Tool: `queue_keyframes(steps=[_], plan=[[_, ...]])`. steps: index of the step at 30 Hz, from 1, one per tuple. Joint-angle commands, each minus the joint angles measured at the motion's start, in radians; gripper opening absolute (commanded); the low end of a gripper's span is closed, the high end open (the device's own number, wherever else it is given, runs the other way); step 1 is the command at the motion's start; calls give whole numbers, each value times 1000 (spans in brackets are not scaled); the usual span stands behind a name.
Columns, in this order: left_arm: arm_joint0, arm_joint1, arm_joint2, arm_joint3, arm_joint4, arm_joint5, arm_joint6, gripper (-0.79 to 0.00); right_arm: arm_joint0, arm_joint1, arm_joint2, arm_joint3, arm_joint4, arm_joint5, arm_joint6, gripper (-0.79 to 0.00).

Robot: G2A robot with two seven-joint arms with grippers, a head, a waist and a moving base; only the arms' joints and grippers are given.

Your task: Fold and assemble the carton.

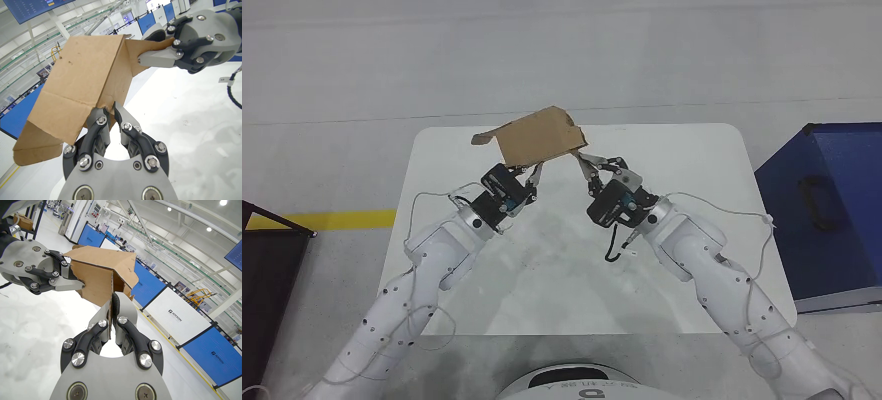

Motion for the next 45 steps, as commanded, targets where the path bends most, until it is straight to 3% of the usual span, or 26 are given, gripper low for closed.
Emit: queue_keyframes(steps=[1, 10, 11, 15, 19, 24, 29, 32, 33, 34, 43, 45], plan=[[-2, 1, -9, 3, -8, -17, 5, -785, 1, -1, 2, 0, 1, -5, -2, -520], [-7, 5, -59, 26, -100, -149, 34, -785, 8, -7, 18, 2, 9, -16, -4, -406], [-8, 5, -65, 33, -135, -182, 37, -785, 7, -7, 23, 2, 10, -14, -3, -323], [-23, 9, -104, 84, -324, -342, 20, -785, -11, -4, 70, -5, 13, 1, 3, -240], [-51, 13, -139, 164, -570, -541, 10, -785, -51, 3, 129, -26, 13, 13, 6, -231], [-98, 14, -113, 278, -874, -766, -21, -785, -98, 9, 191, -59, 7, 29, 7, -228], [-160, 26, 45, 302, -1322, -766, -162, -785, -135, 14, 251, -97, 6, 34, -1, -194], [-206, 43, 110, 328, -1639, -766, -365, -785, -165, 19, 306, -121, 33, 23, -25, -86], [-223, 50, 125, 352, -1713, -766, -470, -785, -176, 20, 323, -129, 51, 9, -38, -12], [-240, 56, 125, 377, -1734, -766, -541, -785, -179, 21, 328, -132, 56, 0, -42, 0], [-240, 56, 125, 377, -1734, -766, -541, -785, -179, 21, 328, -132, 56, 0, -42, 0], [-229, 56, 134, 368, -1718, -726, -566, -785, -181, 20, 329, -132, 69, 5, -45, 0]])
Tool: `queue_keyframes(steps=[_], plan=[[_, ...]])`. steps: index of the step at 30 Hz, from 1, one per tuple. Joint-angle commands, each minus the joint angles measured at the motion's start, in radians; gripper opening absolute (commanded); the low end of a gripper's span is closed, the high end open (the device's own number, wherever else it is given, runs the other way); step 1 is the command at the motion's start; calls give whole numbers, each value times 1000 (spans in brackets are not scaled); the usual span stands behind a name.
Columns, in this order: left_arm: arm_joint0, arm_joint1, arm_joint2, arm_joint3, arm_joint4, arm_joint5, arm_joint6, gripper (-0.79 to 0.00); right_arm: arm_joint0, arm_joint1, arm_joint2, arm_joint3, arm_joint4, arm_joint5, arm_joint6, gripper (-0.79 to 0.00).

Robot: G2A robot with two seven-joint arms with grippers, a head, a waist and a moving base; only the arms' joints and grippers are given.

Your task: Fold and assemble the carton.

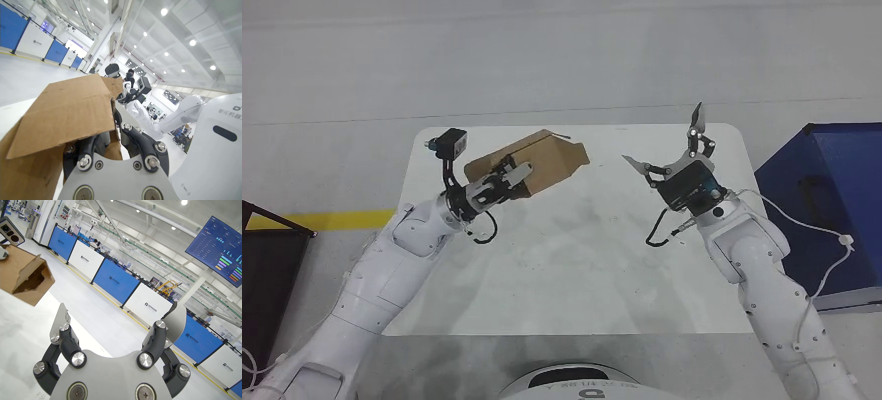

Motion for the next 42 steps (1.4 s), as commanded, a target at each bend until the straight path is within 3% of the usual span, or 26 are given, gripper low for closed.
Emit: queue_keyframes(steps=[1, 3, 7, 14, 19, 22, 32, 35, 42], plan=[[17, -2, 9, -12, -40, 39, -4, -785, -6, -2, 7, 2, 38, 10, -8, 0], [30, -4, 29, -15, -159, 70, -24, -785, -18, -4, 28, 6, 92, 14, -25, 0], [28, -6, 70, -1, -473, 197, -191, -785, -46, -4, 80, 13, 212, -19, -66, 0], [-48, -17, 79, 108, -867, 446, -590, -785, -65, -1, 125, 7, 275, -118, -35, 0], [-125, -54, 130, 159, -1053, 644, -777, -785, -63, -2, 130, 8, 289, -142, -12, 0], [-160, -68, 134, 189, -1054, 651, -809, -785, -62, -2, 130, 7, 296, -147, -8, 0], [-144, -71, 134, 175, -1083, 659, -796, -785, -62, -2, 130, 7, 296, -147, -8, 0], [-95, -93, 131, 158, -1291, 673, -818, -785, -55, -1, 130, 20, 257, -150, 24, 0], [-152, -166, 224, 261, -1380, 757, -917, -785, -28, 2, 121, 19, 255, -273, -36, 0]])
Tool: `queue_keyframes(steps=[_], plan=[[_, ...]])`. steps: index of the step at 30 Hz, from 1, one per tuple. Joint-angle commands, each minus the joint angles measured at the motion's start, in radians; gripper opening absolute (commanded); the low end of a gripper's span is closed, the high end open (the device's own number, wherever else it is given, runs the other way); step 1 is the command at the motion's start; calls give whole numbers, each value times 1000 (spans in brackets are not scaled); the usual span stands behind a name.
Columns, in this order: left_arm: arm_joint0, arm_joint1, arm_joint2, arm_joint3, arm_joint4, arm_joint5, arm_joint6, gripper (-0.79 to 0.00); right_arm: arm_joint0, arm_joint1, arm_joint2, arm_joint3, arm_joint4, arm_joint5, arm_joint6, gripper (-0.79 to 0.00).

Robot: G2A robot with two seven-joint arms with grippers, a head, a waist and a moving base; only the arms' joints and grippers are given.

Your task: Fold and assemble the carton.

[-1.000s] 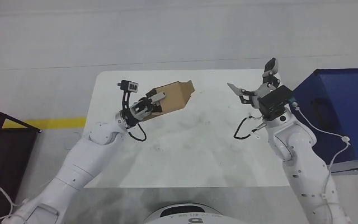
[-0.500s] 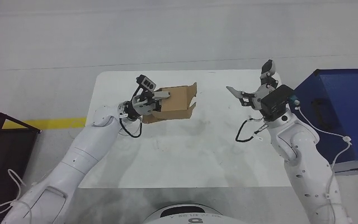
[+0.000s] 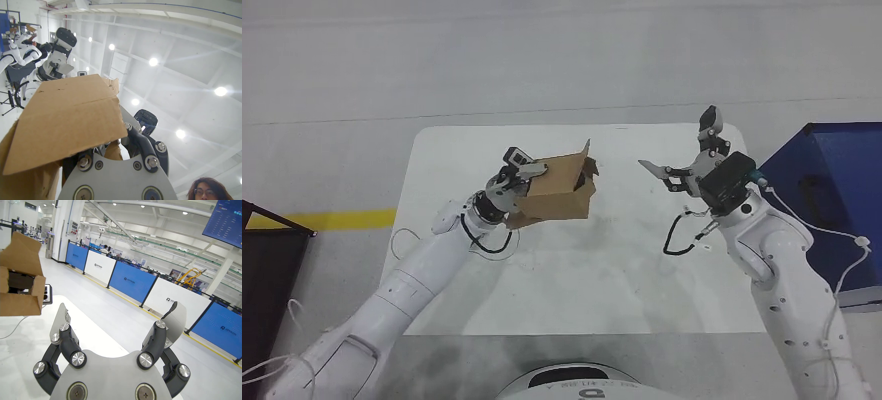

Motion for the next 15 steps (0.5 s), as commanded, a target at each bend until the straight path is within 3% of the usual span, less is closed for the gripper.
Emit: queue_keyframes(steps=[1, 4, 8, 11, 15], plan=[[-17, -19, 17, 25, -52, 29, -32, -785, 1, 0, -1, 0, 13, -26, -23, 0], [-50, -53, 54, 77, -117, 139, -97, -785, -1, 0, -8, 12, 40, -79, -58, 0], [-108, -95, 96, 163, -120, 213, -151, -785, -4, -2, -13, 43, 102, -100, -87, 0], [-153, -117, 103, 239, -70, 173, -158, -785, -8, -3, 3, 58, 122, -87, -79, 0], [-159, -121, 100, 250, -68, 163, -159, -785, -8, -3, 3, 58, 122, -87, -79, 0]])
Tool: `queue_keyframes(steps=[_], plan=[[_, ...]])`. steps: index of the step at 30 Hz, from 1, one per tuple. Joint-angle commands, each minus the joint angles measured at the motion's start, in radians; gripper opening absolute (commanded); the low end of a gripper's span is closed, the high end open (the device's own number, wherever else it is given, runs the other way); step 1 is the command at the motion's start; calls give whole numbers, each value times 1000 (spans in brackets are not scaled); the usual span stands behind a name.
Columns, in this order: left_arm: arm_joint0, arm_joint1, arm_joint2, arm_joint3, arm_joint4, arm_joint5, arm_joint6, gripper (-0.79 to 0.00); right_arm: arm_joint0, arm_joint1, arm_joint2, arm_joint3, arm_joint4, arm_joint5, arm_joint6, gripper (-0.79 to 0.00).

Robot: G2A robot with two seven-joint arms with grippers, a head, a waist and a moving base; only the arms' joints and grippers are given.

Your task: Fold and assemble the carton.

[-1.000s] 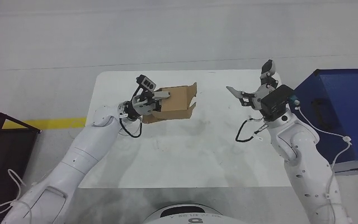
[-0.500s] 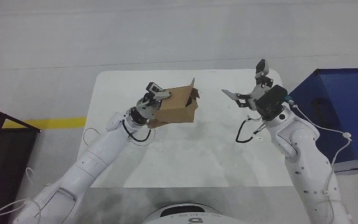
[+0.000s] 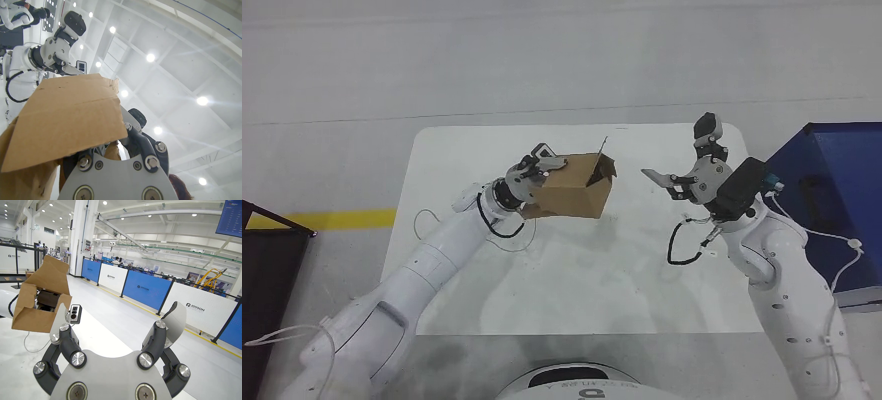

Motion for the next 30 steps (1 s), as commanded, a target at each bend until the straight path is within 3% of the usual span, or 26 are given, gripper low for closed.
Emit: queue_keyframes(steps=[1, 5, 8, 10, 14, 18, 23, 25, 30], plan=[[1, 1, 0, -2, -1, 2, 0, -785, 0, 0, 0, 0, 0, 0, 0, 0], [1, 1, 0, -2, -1, 2, 0, -785, -1, -1, -1, 0, 7, 2, -1, 0], [28, 5, -21, -22, 44, -34, 55, -785, -22, -9, -20, 10, 297, -64, -15, 0], [31, 14, -45, -21, 104, -68, 62, -785, -26, -9, -18, 21, 508, -118, 57, 0], [19, 38, -89, -26, 251, -86, 45, -785, -26, 1, -37, 38, 982, -128, 358, 0], [7, 56, -124, -50, 366, -81, 12, -785, -3, 20, -53, 19, 1292, -32, 724, 0], [0, 71, -177, -41, 433, -95, -17, -785, 21, 29, -63, 3, 1490, 87, 951, 0], [4, 76, -198, -31, 439, -101, -28, -785, 21, 28, -76, -1, 1588, 101, 983, 0], [26, 79, -222, -30, 458, -107, -39, -785, 21, 28, -76, -1, 1588, 101, 983, 0]])
